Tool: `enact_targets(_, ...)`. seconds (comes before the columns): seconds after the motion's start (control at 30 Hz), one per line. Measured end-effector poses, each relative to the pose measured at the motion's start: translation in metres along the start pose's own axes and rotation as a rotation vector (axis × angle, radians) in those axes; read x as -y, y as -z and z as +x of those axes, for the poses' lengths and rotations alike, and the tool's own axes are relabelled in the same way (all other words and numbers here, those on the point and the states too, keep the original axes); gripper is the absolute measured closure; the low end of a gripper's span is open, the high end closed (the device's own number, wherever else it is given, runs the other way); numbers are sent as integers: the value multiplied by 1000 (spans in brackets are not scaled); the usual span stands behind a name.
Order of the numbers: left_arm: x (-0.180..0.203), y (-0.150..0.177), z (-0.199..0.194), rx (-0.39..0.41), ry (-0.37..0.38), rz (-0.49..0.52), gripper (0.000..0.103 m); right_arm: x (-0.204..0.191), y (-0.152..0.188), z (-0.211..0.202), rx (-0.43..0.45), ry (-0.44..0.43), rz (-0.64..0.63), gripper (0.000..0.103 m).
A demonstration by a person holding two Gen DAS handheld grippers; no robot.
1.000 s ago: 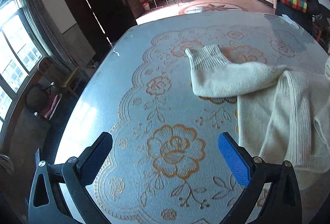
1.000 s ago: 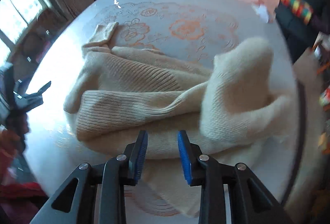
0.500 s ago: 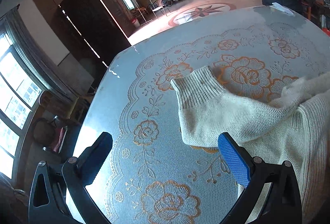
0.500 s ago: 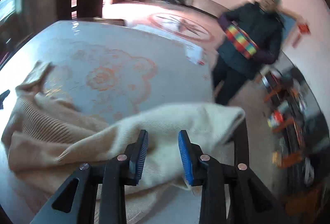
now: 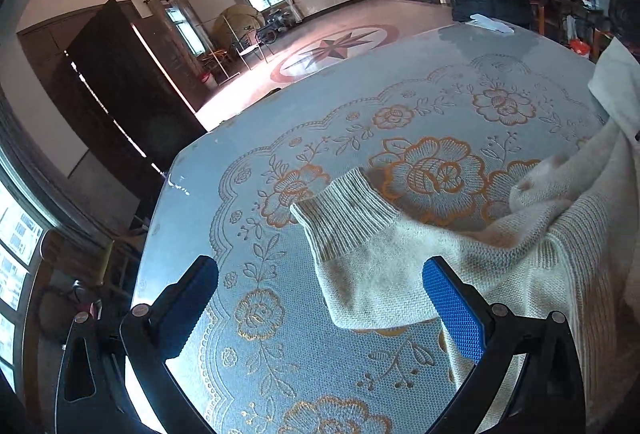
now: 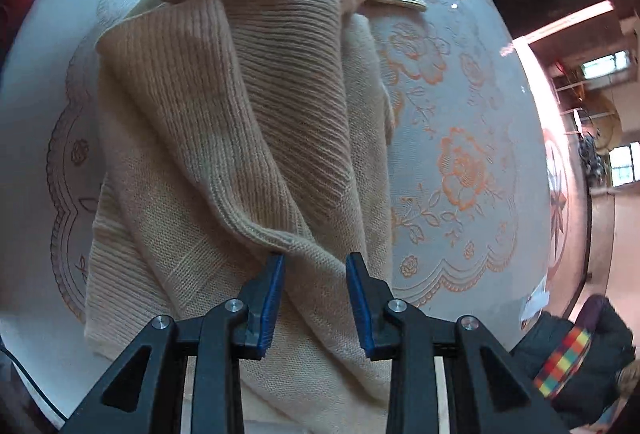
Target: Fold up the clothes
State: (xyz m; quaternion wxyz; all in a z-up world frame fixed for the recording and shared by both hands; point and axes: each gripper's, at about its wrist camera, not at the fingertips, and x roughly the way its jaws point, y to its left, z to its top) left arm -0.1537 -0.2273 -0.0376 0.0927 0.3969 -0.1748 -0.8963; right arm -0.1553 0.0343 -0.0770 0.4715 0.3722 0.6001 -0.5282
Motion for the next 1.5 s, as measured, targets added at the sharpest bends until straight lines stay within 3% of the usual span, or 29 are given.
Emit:
enact_targets(0.1,2,-1,2,-5,-5,35,0,-2,-5,13,-53,-23,-70,71)
enact_targets(0.2,7,-2,-2,16,3,48,0,-6,-2,26,-87,-53,-59,72)
enact_targets(0.37,18,-4,-8,49,19,61,0,-9,15,26,-29,-58,72,89)
enact_targets(0.57,29,-8,-13,69,35,54,0,-10,59,9,133,-14,453,94)
enact_targets(0.73,33,-9,-21,93,46,47,0,-4,121,-24,374,-56,866,95)
enact_targets(0.9,37,-7,-25,97,55,50,0,2,185,-62,576,-77,1110,95)
enact_targets(1.17,66,4,-46,158,70,160,0,8,222,-149,803,-36,1298,95)
enact_targets(1.4,108,-13,-57,240,137,262,0,-2,226,-165,837,-14,1323,97)
enact_targets(1.5,125,-25,-43,211,213,308,0,-8,225,-158,835,-15,1339,97)
